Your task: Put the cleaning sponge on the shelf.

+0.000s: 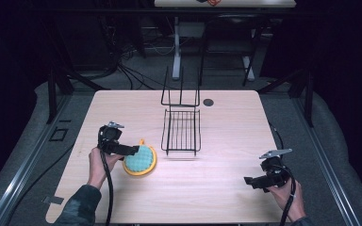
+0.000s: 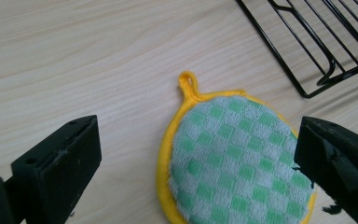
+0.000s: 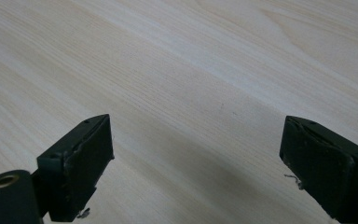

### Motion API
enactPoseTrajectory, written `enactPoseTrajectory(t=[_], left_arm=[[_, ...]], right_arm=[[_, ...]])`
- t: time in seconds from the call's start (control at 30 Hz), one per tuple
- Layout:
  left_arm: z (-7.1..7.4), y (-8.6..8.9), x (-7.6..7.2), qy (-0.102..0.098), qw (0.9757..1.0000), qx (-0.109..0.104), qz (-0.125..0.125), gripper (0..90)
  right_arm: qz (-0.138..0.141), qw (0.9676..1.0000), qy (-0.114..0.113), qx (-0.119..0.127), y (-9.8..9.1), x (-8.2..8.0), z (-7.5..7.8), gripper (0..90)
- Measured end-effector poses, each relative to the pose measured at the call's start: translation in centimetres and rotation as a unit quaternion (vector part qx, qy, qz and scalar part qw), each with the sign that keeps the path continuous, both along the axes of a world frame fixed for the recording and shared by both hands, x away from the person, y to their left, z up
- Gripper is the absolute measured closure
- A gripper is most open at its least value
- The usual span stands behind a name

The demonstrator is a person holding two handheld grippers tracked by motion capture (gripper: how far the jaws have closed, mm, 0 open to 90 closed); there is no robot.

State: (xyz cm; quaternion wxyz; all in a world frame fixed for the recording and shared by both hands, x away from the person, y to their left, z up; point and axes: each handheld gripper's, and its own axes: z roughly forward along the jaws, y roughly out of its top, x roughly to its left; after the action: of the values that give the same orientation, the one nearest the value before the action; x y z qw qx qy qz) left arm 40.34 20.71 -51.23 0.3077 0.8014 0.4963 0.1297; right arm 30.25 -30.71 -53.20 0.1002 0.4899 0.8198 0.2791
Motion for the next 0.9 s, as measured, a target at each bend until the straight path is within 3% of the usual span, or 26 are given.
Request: enactPoseTrajectory(t=[0.37,0.7,0.9], left_arm=[[-1.8,-1.1,1.8,0.022,0.9997,0.005,-0.008,17.2],[-3.0,-0.9,2.6,0.053,0.9986,0.001,-0.010,44.6],[-3.3,-1.2,2.5,0.056,0.9980,0.005,-0.027,58.9]], right_arm=[[0.000,1.0000,-0.002,0.002,0.1,0.0,0.1,9.3],[0.000,1.0000,-0.003,0.001,0.0,-0.1,0.2,9.7],[0.003,1.0000,0.000,-0.005,0.0,-0.1,0.1,9.8]])
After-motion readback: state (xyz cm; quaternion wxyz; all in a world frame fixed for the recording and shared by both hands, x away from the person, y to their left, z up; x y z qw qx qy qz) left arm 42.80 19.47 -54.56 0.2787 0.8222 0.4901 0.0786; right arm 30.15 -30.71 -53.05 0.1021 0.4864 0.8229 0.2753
